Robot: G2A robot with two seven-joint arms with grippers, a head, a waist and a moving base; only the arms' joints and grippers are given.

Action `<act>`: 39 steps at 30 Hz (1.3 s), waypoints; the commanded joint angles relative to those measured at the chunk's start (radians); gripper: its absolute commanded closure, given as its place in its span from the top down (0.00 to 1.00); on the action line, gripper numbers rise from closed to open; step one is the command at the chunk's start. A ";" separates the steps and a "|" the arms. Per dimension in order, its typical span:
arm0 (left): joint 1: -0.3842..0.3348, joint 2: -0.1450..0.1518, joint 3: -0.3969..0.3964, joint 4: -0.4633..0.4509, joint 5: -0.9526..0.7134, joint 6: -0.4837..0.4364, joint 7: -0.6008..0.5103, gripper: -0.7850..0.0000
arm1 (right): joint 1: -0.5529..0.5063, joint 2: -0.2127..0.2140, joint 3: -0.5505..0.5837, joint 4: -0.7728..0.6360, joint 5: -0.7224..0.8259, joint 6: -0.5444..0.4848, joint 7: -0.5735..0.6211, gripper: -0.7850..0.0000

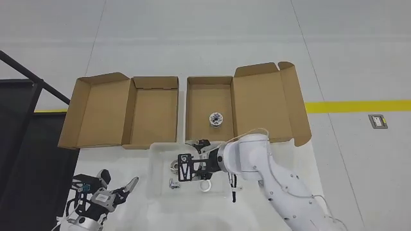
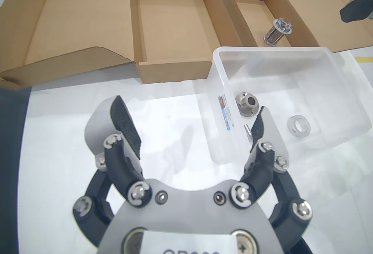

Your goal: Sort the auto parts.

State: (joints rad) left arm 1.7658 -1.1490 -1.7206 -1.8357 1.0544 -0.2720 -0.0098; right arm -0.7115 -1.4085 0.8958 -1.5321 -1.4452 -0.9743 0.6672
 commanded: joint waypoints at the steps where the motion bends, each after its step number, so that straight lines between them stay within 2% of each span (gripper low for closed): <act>1: 0.000 0.000 0.000 0.000 0.000 0.000 0.000 1.00 | -0.004 0.000 -0.016 0.001 -0.028 0.005 -0.016 1.00; 6: -0.006 -0.003 0.004 0.003 -0.006 0.014 0.008 1.00 | 0.018 -0.011 -0.104 0.014 -0.095 0.000 0.040 1.00; 11: -0.010 -0.005 0.006 0.005 -0.013 0.045 0.001 1.00 | 0.025 -0.023 -0.162 0.037 -0.087 -0.003 0.126 1.00; 22: -0.010 -0.005 0.006 0.005 -0.013 0.045 0.001 1.00 | 0.104 -0.071 -0.291 0.198 0.013 0.189 0.368 1.00; 23: -0.010 -0.005 0.006 0.005 -0.013 0.045 0.001 1.00 | 0.117 -0.076 -0.308 0.217 0.031 0.198 0.376 0.91; 26: -0.010 -0.005 0.006 0.005 -0.013 0.045 0.001 1.00 | 0.145 -0.082 -0.343 0.250 0.066 0.203 0.381 0.84; 27: -0.010 -0.005 0.006 0.005 -0.013 0.045 0.001 1.00 | 0.150 -0.083 -0.350 0.255 0.071 0.204 0.383 0.75; 28: -0.010 -0.005 0.006 0.005 -0.013 0.045 0.001 1.00 | 0.156 -0.084 -0.361 0.262 0.077 0.207 0.386 0.56; 29: -0.010 -0.005 0.006 0.005 -0.013 0.045 0.001 1.00 | 0.162 -0.085 -0.375 0.269 0.085 0.214 0.393 0.51; 33: -0.010 -0.005 0.006 0.005 -0.013 0.045 0.001 1.00 | 0.181 -0.085 -0.418 0.304 0.124 0.230 0.409 0.54; 39: -0.010 -0.005 0.006 0.005 -0.013 0.045 0.001 1.00 | 0.221 -0.088 -0.502 0.340 0.208 0.264 0.443 0.48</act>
State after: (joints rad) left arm 1.7559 -1.1543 -1.7150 -1.8311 1.0409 -0.2269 -0.0090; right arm -0.4982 -1.4965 0.4073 -1.1964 -1.2525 -0.7150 1.1051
